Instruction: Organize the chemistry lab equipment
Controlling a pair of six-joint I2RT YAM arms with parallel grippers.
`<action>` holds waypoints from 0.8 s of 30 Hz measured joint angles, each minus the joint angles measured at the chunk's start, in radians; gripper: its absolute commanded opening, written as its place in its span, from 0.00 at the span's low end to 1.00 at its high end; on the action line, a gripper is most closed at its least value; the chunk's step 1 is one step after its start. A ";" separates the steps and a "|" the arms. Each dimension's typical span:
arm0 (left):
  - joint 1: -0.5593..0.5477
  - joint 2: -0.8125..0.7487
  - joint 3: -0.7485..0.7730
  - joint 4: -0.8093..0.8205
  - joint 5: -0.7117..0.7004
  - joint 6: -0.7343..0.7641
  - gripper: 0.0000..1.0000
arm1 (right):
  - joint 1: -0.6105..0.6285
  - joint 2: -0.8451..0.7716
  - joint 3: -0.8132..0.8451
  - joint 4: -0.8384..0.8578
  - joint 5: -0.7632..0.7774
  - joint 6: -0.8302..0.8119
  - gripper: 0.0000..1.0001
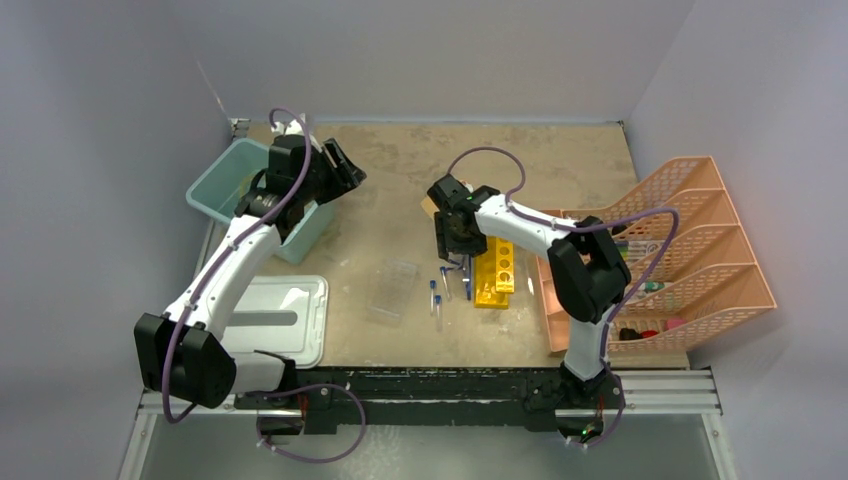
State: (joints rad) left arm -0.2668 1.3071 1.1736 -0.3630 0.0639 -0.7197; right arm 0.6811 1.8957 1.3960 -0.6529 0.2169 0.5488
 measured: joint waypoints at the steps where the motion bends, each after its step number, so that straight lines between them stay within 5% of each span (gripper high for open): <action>1: -0.001 0.001 0.000 -0.001 0.000 0.000 0.57 | -0.001 0.002 0.000 0.008 0.000 -0.002 0.66; 8: -0.003 0.004 0.000 -0.005 -0.001 0.000 0.57 | -0.001 0.045 0.000 0.050 -0.001 -0.016 0.71; 19: -0.003 0.004 0.000 -0.007 -0.002 0.000 0.57 | -0.007 0.095 0.015 0.092 0.032 -0.037 0.51; 24: -0.003 0.004 0.000 -0.013 -0.006 0.000 0.57 | -0.008 0.095 0.016 0.110 0.035 -0.045 0.52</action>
State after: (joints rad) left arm -0.2699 1.3109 1.1736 -0.3759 0.0582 -0.7193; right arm 0.6727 1.9911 1.4120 -0.5430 0.2520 0.5034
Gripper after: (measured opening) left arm 0.565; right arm 0.505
